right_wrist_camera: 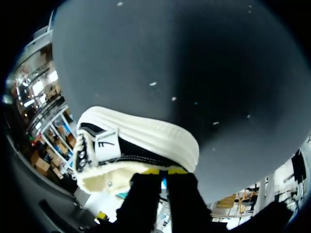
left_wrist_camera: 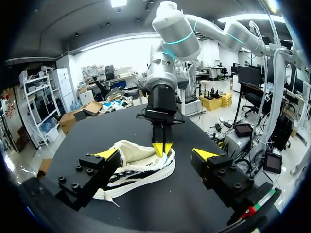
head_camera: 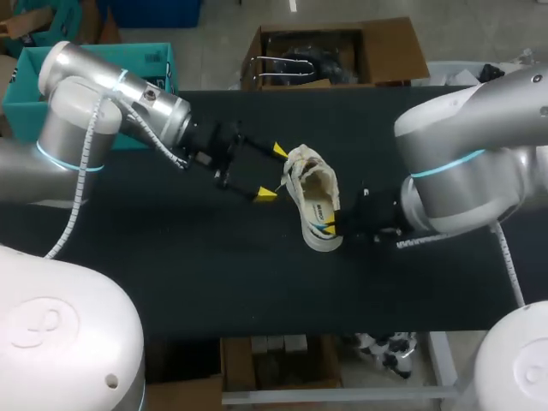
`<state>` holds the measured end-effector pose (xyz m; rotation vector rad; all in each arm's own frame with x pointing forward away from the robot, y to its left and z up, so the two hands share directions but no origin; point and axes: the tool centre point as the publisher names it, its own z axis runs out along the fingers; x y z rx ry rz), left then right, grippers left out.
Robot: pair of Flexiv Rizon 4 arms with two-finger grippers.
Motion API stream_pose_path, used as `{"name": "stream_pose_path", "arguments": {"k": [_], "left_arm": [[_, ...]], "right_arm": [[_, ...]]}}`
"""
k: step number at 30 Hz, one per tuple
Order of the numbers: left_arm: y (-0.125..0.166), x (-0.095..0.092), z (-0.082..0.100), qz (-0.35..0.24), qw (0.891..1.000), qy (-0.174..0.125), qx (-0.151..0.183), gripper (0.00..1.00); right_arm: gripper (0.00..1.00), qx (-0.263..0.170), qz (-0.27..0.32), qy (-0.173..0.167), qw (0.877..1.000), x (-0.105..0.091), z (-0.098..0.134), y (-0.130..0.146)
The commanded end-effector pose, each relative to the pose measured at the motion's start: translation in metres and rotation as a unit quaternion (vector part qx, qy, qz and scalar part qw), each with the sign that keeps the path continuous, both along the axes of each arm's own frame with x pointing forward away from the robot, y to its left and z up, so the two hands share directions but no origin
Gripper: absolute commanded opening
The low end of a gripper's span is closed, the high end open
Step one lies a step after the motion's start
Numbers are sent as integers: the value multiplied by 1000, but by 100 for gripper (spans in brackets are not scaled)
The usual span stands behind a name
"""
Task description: Open the shoe tongue, take the insole out of the shoe, put the insole back into the shoe, and pack the shoe into the shoebox
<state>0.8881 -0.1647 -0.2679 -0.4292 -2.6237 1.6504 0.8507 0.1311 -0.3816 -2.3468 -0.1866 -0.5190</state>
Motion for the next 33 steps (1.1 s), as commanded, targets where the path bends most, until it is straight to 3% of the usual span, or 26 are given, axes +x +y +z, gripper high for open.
{"name": "stream_pose_path", "arguments": {"k": [1, 3, 6, 11, 15, 17, 25, 33], "left_arm": [[13, -9, 4, 27, 1000, 0, -4, 100], [16, -10, 5, 37, 999, 8, 0, 100], [20, -12, 7, 42, 999, 17, 3, 100], [26, -11, 8, 61, 997, 46, 7, 100], [31, -7, 8, 82, 993, 81, 16, 100], [33, -6, 7, 92, 991, 97, 19, 100], [42, -7, 7, 121, 983, 133, 34, 100], [54, -9, 10, 145, 978, 142, 42, 100]], "right_arm": [[15, -27, -2, 12, 1000, -1, 4, 7], [26, -30, -6, 7, 999, -5, 11, 5], [35, -41, -9, -1, 999, -10, 22, 3], [33, -52, -13, -6, 999, -18, 33, -2], [25, -37, -7, -19, 999, -23, 43, -4], [0, -34, -4, -23, 999, -21, 47, -1], [0, -26, 29, -17, 999, -2, 31, 24], [0, -19, 36, -3, 999, 5, 8, 31]]}}
